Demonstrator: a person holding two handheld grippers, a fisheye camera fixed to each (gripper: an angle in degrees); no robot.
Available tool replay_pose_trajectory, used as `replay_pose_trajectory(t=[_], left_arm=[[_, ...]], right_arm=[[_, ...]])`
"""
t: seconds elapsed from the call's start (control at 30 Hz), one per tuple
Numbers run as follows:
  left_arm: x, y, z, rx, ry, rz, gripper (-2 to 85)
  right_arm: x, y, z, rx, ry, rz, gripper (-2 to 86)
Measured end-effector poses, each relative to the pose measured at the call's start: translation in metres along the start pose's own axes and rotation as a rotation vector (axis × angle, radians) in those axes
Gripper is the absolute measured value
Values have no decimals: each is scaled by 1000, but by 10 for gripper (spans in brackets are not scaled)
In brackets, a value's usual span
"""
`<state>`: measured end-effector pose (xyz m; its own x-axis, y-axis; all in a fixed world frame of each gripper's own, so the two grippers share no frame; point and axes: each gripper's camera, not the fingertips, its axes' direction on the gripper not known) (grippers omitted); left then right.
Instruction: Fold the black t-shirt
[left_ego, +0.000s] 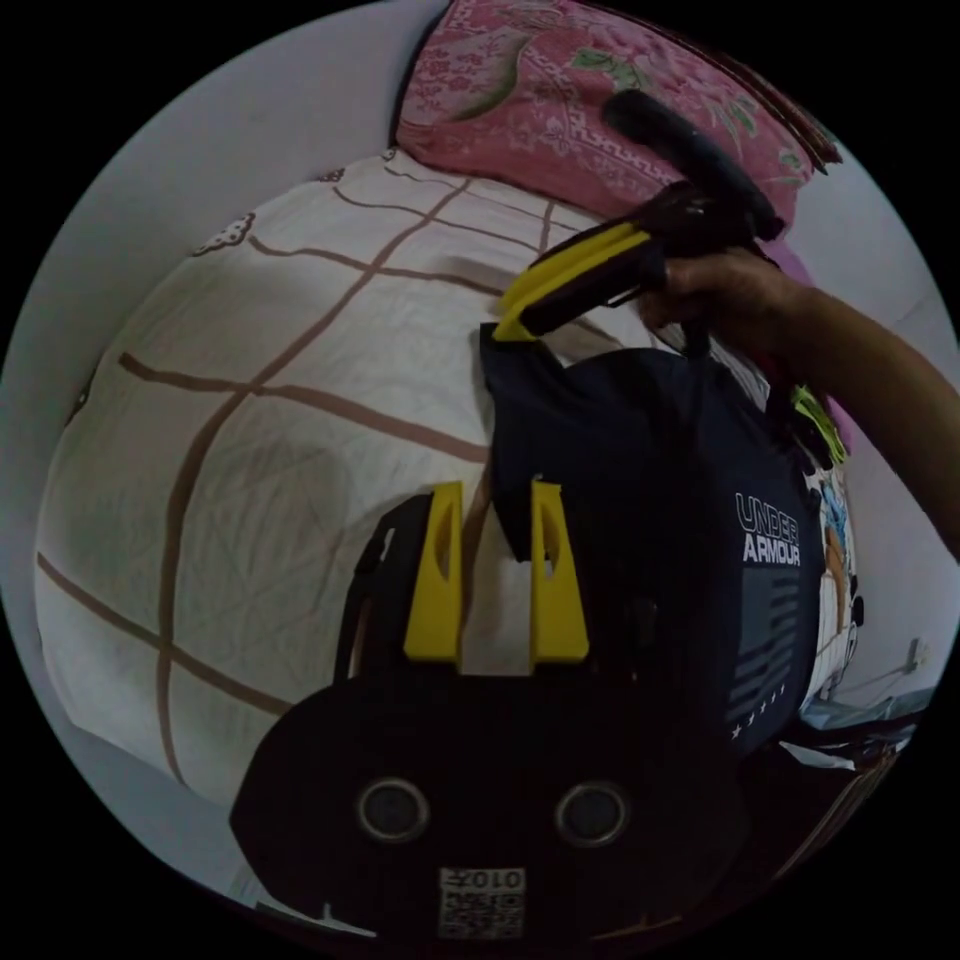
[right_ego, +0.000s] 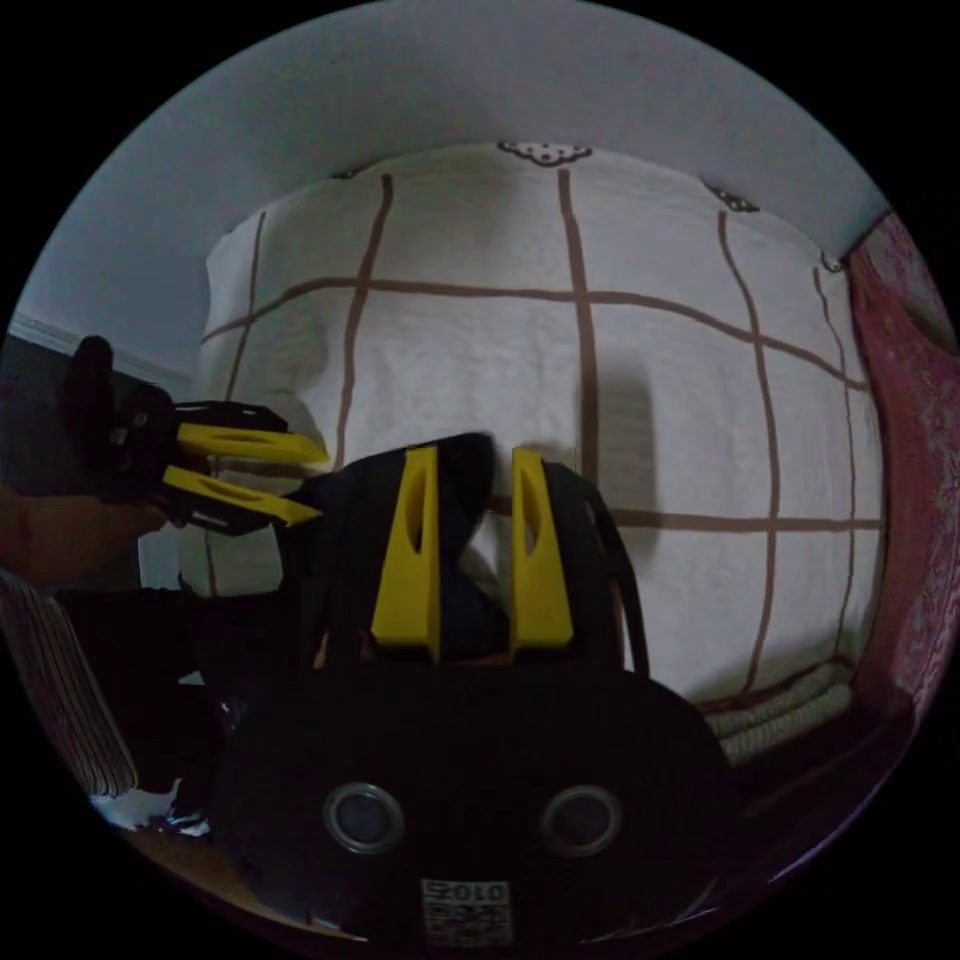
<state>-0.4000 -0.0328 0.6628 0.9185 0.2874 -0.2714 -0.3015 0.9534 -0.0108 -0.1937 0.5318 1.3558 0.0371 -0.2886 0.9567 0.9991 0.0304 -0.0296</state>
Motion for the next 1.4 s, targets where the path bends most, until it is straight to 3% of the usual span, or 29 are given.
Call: replay_pose_trajectory(t=[0.23, 0.43, 0.57, 0.77, 1.0, 1.2, 1.3, 1.4], left_arm=[[-4, 12, -6, -10, -16, 1, 105], [-3, 24, -22, 18, -25, 59, 110], [-6, 30, -33, 68, 79, 168, 114], [-9, 28, -26, -4, 198, 256, 103], [28, 40, -33, -10, 298, 387, 27], [90, 75, -84, 121, 82, 444, 3], [145, 104, -92, 96, -122, 566, 1], [189, 132, -81, 68, -176, 651, 1]], right_arm=[[-16, -15, 18, -22, 73, -41, 45], [-27, -1, -15, 151, 27, -124, 35], [-41, 19, -36, 252, -22, -245, 33], [-53, 46, -48, 300, -63, -279, 32], [-75, 78, -55, 311, -26, -287, 32], [-107, 126, -66, 385, 70, -253, 32], [-134, 163, -58, 391, 150, -235, 31], [-159, 195, -34, 315, 171, -186, 29]])
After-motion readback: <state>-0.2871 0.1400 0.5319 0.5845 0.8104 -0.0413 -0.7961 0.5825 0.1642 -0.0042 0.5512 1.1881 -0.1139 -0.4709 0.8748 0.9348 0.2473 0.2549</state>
